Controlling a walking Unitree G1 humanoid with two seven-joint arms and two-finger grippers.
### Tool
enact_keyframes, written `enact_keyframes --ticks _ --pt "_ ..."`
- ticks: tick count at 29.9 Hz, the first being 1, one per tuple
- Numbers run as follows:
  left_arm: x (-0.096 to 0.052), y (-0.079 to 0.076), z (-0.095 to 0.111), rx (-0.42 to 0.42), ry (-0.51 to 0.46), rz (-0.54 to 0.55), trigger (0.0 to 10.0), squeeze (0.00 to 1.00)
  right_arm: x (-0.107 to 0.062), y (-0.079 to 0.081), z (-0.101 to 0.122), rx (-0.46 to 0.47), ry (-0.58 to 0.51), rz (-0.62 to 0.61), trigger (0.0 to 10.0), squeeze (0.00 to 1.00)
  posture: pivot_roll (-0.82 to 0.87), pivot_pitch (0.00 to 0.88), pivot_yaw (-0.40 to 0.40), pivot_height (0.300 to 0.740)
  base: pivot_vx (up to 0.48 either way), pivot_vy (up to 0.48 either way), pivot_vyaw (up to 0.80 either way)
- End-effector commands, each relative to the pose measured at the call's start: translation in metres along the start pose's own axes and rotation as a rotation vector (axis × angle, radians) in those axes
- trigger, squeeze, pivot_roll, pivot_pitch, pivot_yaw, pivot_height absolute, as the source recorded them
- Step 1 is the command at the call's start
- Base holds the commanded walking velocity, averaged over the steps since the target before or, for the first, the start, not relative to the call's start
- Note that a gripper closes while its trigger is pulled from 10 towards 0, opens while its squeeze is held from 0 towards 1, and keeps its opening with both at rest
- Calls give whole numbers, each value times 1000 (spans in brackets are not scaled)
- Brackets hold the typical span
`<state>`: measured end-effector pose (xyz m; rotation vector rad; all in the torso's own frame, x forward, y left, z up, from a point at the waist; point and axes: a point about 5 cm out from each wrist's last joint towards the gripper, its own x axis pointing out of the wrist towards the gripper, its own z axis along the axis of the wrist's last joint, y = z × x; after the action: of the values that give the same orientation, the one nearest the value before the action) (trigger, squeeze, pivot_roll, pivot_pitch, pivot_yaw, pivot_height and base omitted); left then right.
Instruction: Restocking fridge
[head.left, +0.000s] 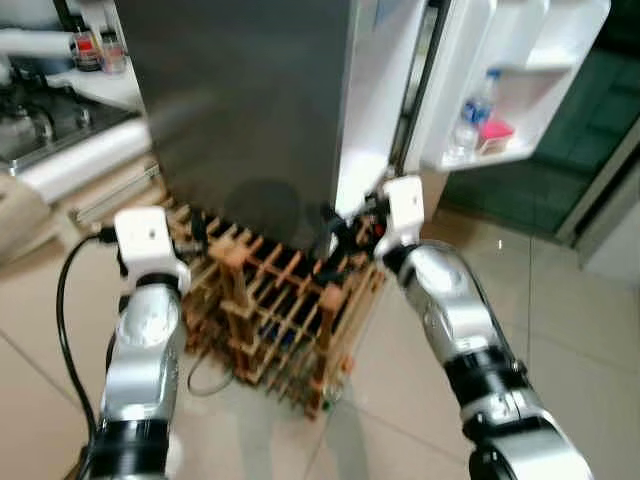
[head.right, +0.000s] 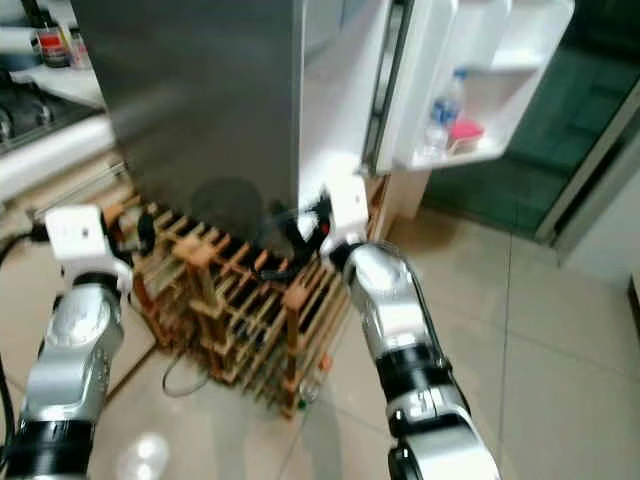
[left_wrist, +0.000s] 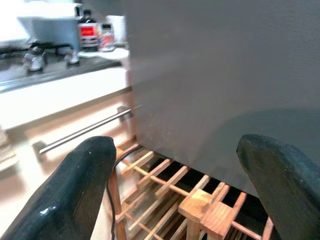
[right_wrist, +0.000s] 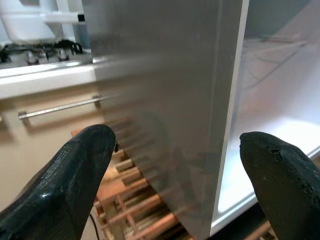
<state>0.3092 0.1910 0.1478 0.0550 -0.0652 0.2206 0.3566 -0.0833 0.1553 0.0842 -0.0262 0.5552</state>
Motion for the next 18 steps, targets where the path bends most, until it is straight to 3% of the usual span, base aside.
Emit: enact_keyframes --ticks 1,8,18 --pt "0 0 5 14 -11 22 10000 0 1 2 1 3 -9 18 10000 0 -104 0 19 740 0 0 0" --pt "0 -2 14 33 -40 20 10000 0 -1 2 -1 -15 -11 34 10000 4 -108 0 20 740 0 0 0" --pt "-3 16 4 7 13 107 10000 0 -8 -12 -10 -80 12 -72 10000 35 -97 0 16 740 0 -472 0"
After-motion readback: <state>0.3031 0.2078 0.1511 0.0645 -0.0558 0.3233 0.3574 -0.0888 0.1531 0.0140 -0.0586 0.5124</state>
